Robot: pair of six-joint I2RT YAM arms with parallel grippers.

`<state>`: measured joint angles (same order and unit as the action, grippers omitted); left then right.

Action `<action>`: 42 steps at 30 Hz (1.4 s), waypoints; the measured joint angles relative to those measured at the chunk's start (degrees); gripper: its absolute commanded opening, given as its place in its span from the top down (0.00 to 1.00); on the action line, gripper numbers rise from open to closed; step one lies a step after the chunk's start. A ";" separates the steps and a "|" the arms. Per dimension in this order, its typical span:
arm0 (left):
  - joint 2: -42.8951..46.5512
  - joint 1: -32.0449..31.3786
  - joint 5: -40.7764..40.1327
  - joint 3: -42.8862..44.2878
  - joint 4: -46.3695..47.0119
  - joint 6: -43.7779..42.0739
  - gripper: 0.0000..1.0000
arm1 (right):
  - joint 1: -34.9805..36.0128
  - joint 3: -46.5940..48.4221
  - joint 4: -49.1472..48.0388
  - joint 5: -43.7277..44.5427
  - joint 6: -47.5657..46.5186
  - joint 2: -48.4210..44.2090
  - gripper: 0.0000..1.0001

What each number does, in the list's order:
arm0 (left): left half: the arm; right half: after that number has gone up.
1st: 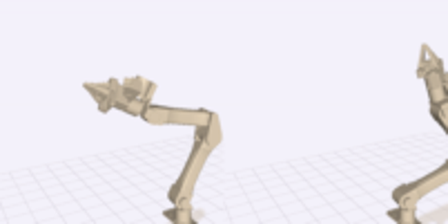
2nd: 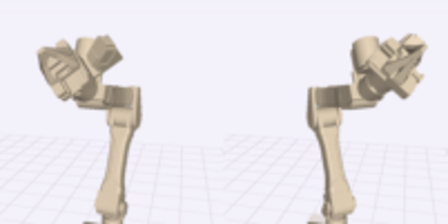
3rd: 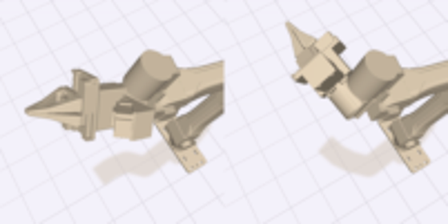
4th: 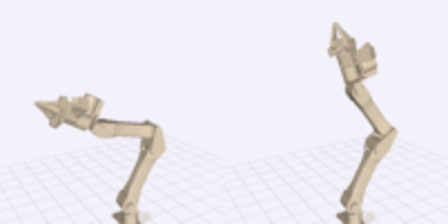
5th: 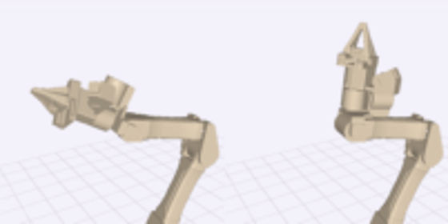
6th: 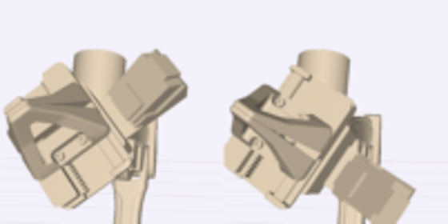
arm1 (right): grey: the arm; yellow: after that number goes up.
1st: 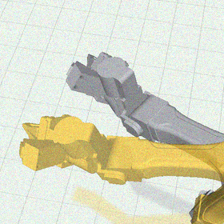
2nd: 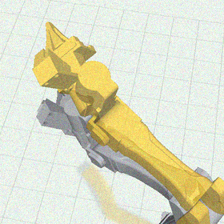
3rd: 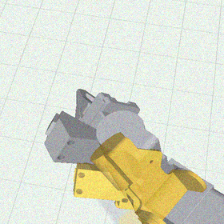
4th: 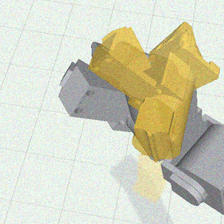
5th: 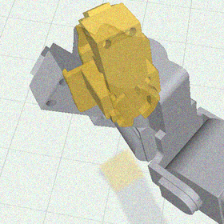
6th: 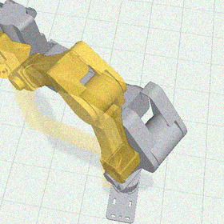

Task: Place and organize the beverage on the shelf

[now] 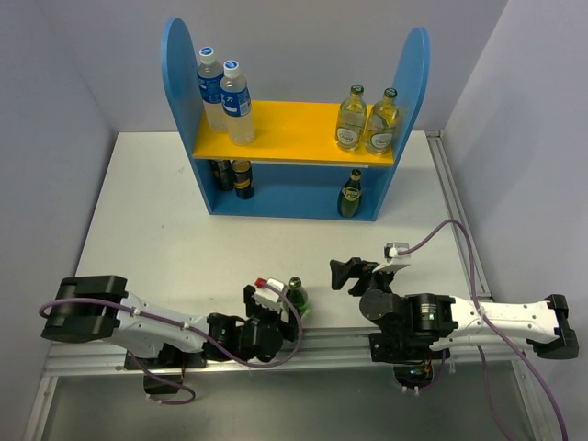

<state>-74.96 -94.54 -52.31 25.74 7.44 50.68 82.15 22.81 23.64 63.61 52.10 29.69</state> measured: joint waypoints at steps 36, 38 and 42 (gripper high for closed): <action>-22.60 33.22 20.81 16.13 27.32 -30.14 1.00 | 0.00 -1.95 0.00 0.46 0.33 -3.48 0.00; -25.81 35.76 22.88 20.92 27.67 -31.50 1.00 | 0.00 -1.95 0.00 0.46 0.31 -3.48 0.00; -32.50 39.28 26.45 30.23 27.93 -33.70 1.00 | 0.00 -1.95 0.00 0.46 0.28 -3.48 0.00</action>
<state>-107.46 -55.27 -25.87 55.96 35.38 16.97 82.15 20.86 23.64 64.07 52.38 26.22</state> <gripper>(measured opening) 0.742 0.998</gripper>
